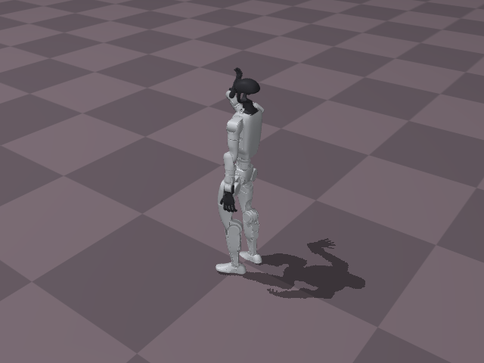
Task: Upper body actions
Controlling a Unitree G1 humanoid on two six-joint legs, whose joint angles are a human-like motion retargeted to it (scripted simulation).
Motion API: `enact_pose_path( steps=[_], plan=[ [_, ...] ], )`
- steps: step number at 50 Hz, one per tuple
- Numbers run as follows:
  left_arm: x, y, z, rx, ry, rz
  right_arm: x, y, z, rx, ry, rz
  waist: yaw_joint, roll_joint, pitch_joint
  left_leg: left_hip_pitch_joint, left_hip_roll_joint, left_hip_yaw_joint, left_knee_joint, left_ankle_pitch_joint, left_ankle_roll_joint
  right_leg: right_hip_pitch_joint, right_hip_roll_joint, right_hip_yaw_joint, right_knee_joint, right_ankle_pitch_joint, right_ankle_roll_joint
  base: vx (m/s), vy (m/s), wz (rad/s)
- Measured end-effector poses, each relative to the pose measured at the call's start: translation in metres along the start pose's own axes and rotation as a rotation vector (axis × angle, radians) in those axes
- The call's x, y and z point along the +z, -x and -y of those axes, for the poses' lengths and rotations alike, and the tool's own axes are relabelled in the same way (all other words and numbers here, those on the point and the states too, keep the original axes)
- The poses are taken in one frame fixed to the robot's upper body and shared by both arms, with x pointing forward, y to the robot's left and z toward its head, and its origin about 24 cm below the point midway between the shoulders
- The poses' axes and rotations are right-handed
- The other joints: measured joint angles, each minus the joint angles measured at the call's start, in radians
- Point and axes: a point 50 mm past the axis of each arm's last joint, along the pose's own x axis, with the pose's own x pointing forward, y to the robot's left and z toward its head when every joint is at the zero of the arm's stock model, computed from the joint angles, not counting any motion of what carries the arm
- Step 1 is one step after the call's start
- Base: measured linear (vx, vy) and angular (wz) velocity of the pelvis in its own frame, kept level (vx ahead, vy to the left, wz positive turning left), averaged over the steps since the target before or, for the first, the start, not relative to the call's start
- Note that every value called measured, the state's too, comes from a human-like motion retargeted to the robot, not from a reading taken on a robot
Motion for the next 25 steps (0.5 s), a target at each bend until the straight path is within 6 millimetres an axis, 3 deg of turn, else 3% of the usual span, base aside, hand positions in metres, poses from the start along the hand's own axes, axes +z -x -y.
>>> enact_pose_path(
  steps=[5,11,20,25],
  plan=[
    [0.000,0.000,0.000,0.000,-0.004,-0.001,0.009,-0.005,0.001,0.005,0.033,0.116,-0.002,0.004,0.004,-0.001,0.002,0.004,0.001,0.000,-0.001,-0.001,0.000,0.004,0.000,0.001,-0.001,0.00,0.00,0.00],
    [0.004,0.000,0.000,-0.001,-0.007,0.009,0.041,-0.010,0.000,0.073,0.033,0.481,0.002,0.006,0.009,-0.002,0.003,0.009,0.002,0.001,-0.001,-0.003,0.001,0.010,0.000,0.002,-0.001,0.00,0.00,0.00],
    [0.009,0.000,0.001,-0.001,-0.012,0.027,0.079,-0.001,-0.005,0.203,0.024,0.875,0.005,0.004,0.014,0.000,0.004,0.012,0.002,0.002,0.001,-0.001,0.003,0.012,0.001,0.002,-0.001,0.00,0.00,0.00],
    [0.011,0.000,0.003,-0.003,-0.014,0.034,0.072,-0.001,-0.005,0.191,0.064,0.831,0.010,0.004,0.016,0.003,0.002,0.012,0.000,0.003,0.004,0.002,0.004,0.013,0.001,0.002,-0.002,0.00,0.00,0.00]
  ],
)
